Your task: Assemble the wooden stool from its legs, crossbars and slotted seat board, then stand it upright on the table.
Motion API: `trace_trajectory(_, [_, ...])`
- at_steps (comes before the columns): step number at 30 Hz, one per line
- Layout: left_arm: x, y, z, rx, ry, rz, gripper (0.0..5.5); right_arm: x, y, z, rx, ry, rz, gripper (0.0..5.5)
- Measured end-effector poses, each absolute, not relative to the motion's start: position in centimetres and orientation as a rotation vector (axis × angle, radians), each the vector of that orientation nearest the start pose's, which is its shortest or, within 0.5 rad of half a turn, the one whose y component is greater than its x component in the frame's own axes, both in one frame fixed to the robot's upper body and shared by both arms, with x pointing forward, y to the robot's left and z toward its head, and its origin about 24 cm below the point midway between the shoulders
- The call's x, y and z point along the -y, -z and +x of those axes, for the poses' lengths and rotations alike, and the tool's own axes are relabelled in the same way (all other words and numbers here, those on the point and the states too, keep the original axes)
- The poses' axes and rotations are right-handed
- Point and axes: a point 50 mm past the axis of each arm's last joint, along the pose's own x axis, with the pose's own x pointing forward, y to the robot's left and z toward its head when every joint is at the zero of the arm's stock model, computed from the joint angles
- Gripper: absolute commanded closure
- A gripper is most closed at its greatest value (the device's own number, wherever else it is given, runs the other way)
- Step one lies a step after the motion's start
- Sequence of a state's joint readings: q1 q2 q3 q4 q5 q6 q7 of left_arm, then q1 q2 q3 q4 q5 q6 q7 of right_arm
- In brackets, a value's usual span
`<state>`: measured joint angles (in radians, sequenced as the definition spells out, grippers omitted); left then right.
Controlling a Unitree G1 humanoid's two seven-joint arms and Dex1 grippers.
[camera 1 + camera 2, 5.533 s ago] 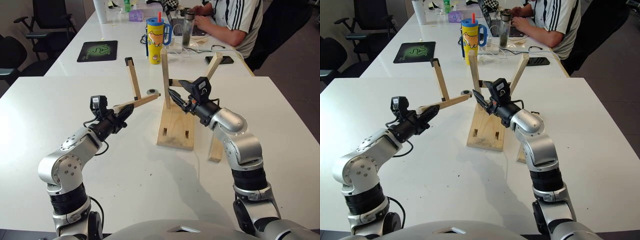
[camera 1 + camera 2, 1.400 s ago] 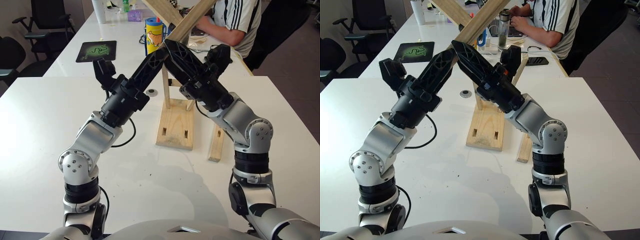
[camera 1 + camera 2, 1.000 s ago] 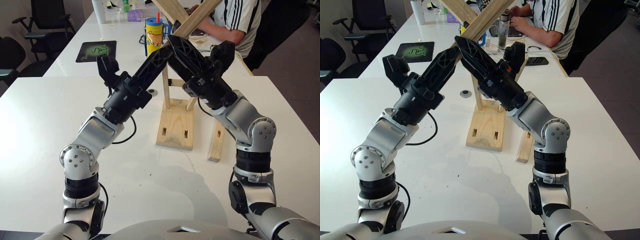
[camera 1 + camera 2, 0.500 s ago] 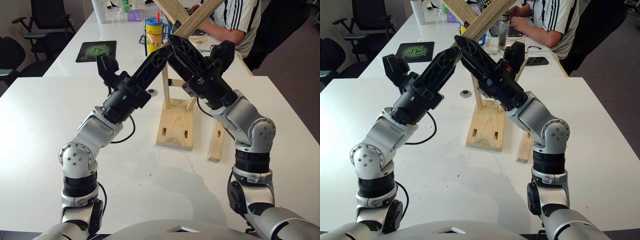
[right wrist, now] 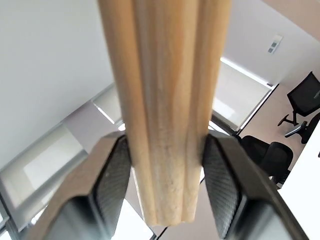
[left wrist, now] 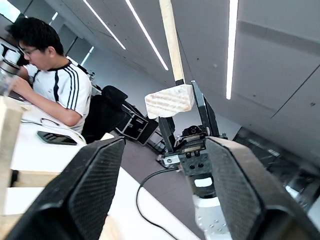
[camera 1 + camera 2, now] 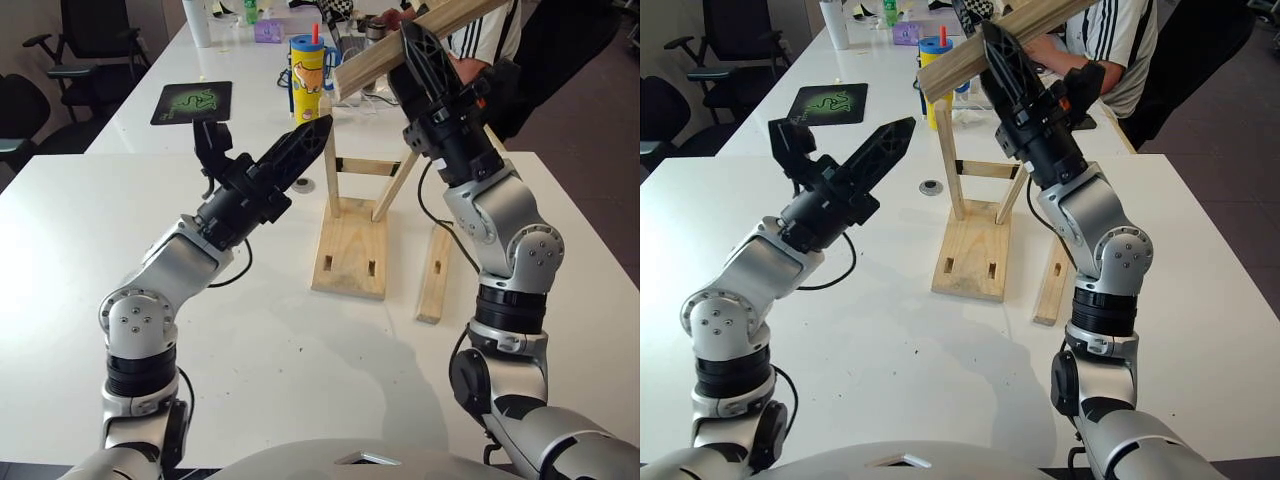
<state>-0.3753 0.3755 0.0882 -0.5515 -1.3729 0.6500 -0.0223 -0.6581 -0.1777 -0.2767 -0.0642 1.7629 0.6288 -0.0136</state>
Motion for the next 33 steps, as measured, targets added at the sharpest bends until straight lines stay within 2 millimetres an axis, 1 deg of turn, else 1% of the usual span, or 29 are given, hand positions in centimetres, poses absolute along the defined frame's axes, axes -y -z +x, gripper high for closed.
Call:
trace_trajectory(2, [-12.3,-22.4,23.9,0.165,0.862,-0.443,2.55,14.1,-24.8,30.8,0.15,-0.922,1.361,3.47])
trace_trajectory(3, [-12.4,-22.1,24.1,0.171,0.812,-0.317,2.55,14.2,-24.7,30.9,0.141,-0.896,1.372,3.47])
trace_trajectory(4, [-12.4,-21.8,24.4,0.174,0.777,-0.227,2.55,14.2,-24.6,31.0,0.131,-0.882,1.378,3.47])
trace_trajectory(8, [-11.8,-20.7,25.1,0.228,0.672,0.075,2.55,13.8,-24.3,31.2,0.092,-0.846,1.392,3.47])
trace_trajectory(13, [-10.7,-20.0,26.1,0.403,0.562,0.45,2.55,13.1,-24.0,31.2,0.014,-0.824,1.425,3.47])
trace_trajectory(17, [-9.5,-20.8,26.7,0.608,0.545,0.706,2.55,12.1,-24.1,30.6,-0.074,-0.86,1.434,3.47])
trace_trajectory(19, [-9.1,-21.1,26.9,0.656,0.553,0.732,2.55,11.5,-24.1,30.1,-0.097,-0.888,1.43,3.47])
trace_trajectory(23, [-8.8,-20.8,27.4,0.646,0.569,0.698,2.55,11.8,-23.5,29.8,-0.108,-0.862,1.447,3.47])
trace_trajectory(26, [-8.8,-21.0,27.5,0.644,0.565,0.67,2.55,11.8,-23.5,29.6,-0.107,-0.863,1.446,3.47])
trace_trajectory(30, [-9.3,-22.4,27.3,0.667,0.553,0.557,2.55,10.8,-23.1,29.2,-0.155,-0.899,1.412,3.47])
trace_trajectory(33, [-9.9,-22.8,26.9,0.651,0.575,0.478,2.55,10.8,-23.1,29.1,-0.158,-0.901,1.405,3.47])
